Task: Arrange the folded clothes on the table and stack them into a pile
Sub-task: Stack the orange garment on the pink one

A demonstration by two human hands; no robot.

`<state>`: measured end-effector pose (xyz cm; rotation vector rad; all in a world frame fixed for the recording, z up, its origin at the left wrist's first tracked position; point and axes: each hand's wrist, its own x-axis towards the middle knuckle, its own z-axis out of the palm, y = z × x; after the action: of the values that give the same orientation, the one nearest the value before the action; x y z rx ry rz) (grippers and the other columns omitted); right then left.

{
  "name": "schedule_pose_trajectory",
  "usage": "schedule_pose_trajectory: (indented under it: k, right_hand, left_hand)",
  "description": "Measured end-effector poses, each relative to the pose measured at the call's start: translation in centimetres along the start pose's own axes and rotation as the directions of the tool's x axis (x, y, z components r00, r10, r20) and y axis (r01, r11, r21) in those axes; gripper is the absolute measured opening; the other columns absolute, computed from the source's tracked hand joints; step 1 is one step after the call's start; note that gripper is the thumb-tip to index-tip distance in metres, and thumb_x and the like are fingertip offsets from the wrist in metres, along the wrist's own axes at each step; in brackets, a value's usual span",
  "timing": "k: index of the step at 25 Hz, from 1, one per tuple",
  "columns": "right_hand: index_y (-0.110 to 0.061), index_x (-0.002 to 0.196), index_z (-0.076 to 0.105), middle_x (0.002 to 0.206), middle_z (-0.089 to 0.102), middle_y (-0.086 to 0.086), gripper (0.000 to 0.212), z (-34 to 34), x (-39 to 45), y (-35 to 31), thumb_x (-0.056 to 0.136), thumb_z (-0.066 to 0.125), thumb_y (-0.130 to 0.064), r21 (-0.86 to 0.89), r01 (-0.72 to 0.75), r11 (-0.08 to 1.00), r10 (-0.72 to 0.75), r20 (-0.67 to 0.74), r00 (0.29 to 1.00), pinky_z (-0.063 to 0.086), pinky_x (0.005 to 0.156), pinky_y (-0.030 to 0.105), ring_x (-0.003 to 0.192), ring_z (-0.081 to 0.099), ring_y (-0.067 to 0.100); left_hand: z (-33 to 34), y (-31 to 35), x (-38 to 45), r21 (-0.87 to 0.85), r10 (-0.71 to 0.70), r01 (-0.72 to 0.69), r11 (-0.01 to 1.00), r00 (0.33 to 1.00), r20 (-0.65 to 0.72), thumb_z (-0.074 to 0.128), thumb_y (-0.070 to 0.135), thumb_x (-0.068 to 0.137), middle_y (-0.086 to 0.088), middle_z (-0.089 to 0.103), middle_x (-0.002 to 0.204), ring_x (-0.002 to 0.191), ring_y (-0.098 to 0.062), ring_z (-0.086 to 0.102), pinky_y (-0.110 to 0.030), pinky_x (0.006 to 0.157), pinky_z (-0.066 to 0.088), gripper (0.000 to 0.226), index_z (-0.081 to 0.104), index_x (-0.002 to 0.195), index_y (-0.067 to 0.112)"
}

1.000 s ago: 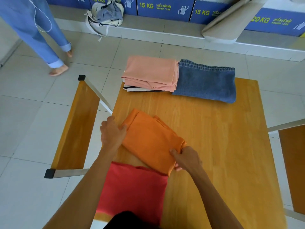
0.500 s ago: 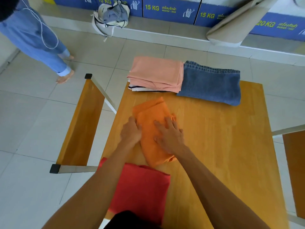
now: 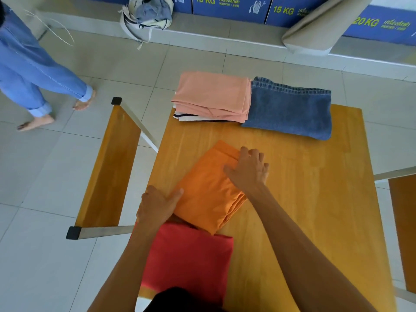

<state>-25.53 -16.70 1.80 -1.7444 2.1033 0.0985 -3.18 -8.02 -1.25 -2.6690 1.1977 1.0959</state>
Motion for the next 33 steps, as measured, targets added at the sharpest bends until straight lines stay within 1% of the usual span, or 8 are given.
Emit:
schedule_pose_trajectory:
  k: [4,10,14,16,19,24,29,33]
  right_hand:
    - [-0.017,0.136,0.044,0.134,0.054,0.01,0.084,1.1,1.8,1.7,0.075,0.067,-0.07,0.061,-0.07,0.996,0.056,0.212,0.976,0.047,0.094,0.047,0.123,0.051,0.032]
    - [-0.018,0.131,0.042,0.115,0.058,0.006,0.096,0.7,1.9,5.0,0.062,0.07,-0.078,0.219,-0.346,0.912,0.237,0.408,0.882,0.061,0.075,0.042,0.084,0.065,0.025]
    - [-0.011,0.124,0.06,0.116,0.066,0.006,0.078,1.5,0.1,5.3,0.078,0.059,-0.074,0.439,-0.368,0.819,0.158,0.443,0.882,0.057,0.054,0.031,0.083,0.064,0.02]
    - [-0.013,0.123,0.063,0.111,0.068,0.001,0.071,2.3,-1.2,4.4,0.079,0.06,-0.07,0.536,-0.354,0.766,0.127,0.414,0.902,0.054,0.061,0.03,0.086,0.063,0.018]
    - [-0.018,0.125,0.062,0.114,0.07,0.0,0.065,3.5,-2.9,3.2,0.075,0.073,-0.06,0.7,-0.528,0.481,0.121,0.543,0.831,0.062,0.078,0.045,0.098,0.069,0.023]
    - [-0.008,0.116,0.06,0.108,0.071,0.013,0.052,4.2,-4.1,2.7,0.076,0.085,-0.031,0.684,-0.726,0.073,0.047,0.725,0.687,0.062,0.062,0.043,0.092,0.073,0.031]
    - [-0.013,0.12,0.064,0.109,0.076,0.009,0.056,4.0,-3.6,2.3,0.075,0.084,-0.04,0.696,-0.715,0.062,-0.072,0.718,0.693,0.062,0.072,0.039,0.099,0.073,0.028]
    - [-0.015,0.135,0.057,0.12,0.072,0.003,0.07,3.8,-3.8,1.7,0.076,0.082,-0.042,0.767,-0.616,0.182,-0.099,0.637,0.764,0.06,0.088,0.048,0.106,0.071,0.024]
  left_hand:
    - [0.5,0.1,0.0,-0.09,0.071,-0.045,0.995,0.949,0.307,0.064,0.068,0.073,-0.005,0.063,0.119,0.104,-0.026,0.061,-0.037,0.082,0.05,0.074,0.055,0.121,0.012]
    - [-0.4,3.4,1.9,-0.436,0.102,-0.157,0.886,0.984,-0.147,0.061,0.034,0.088,-0.004,0.06,0.112,0.108,-0.029,0.06,-0.032,0.08,0.042,0.048,0.049,0.128,0.012]
    - [-0.9,3.4,2.9,-0.248,0.114,-0.105,0.963,0.993,0.022,0.058,0.056,0.085,0.002,0.061,0.095,0.099,-0.03,0.063,-0.029,0.065,0.043,0.049,0.058,0.107,0.011]
    - [-0.6,3.0,2.8,-0.225,0.115,-0.098,0.969,0.991,0.061,0.058,0.055,0.087,-0.007,0.061,0.112,0.109,-0.034,0.06,-0.032,0.073,0.044,0.06,0.054,0.124,0.008]
    - [-0.9,2.3,3.2,-0.253,0.099,-0.076,0.965,0.992,0.083,0.053,0.047,0.093,-0.014,0.056,0.13,0.117,-0.035,0.055,-0.041,0.084,0.047,0.057,0.048,0.132,0.007]
    - [-1.9,0.9,4.1,-0.502,0.08,0.052,0.863,0.968,0.236,0.046,0.037,0.099,-0.008,0.049,0.142,0.127,-0.033,0.048,-0.055,0.104,0.042,0.05,0.04,0.142,0.013]
    - [-2.3,0.2,4.0,-0.622,0.097,0.105,0.776,0.954,0.282,0.044,0.033,0.101,-0.005,0.043,0.149,0.133,-0.031,0.044,-0.051,0.106,0.04,0.052,0.033,0.148,0.014]
    - [-2.7,-0.4,3.9,-0.646,0.116,0.117,0.754,0.945,0.307,0.045,0.033,0.101,-0.005,0.045,0.148,0.131,-0.03,0.047,-0.053,0.106,0.042,0.053,0.033,0.149,0.014]
